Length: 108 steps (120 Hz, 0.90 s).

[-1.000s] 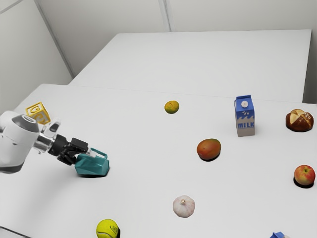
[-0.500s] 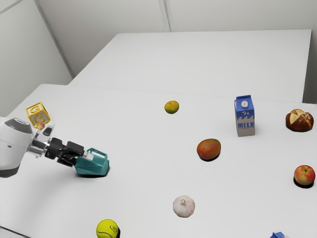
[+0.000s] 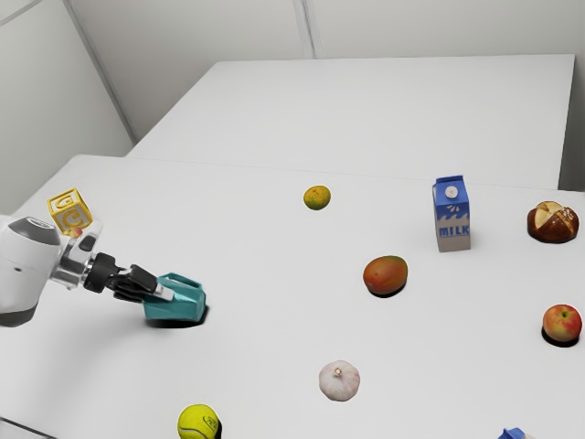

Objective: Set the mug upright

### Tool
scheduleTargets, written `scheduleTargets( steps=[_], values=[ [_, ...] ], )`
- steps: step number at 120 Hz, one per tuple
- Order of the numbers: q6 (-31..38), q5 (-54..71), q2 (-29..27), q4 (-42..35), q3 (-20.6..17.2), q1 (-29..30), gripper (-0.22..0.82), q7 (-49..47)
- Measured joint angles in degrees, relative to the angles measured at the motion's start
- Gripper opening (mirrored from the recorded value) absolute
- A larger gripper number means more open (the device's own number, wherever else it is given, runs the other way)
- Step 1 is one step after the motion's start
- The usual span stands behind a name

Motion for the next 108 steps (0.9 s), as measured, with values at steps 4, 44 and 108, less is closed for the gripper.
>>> scheduleTargets(
  steps=[4, 44, 108],
  values=[
    [0.1, 0.0, 0.0, 0.0, 0.0, 0.0, 0.02, 0.2],
    [1.2, 0.2, -1.8, 0.2, 0.0, -1.0, -0.12, 1.1],
    [5.7, 17.6, -3.4, 11.0, -11.7, -5.3, -0.16, -4.7]
  ],
)
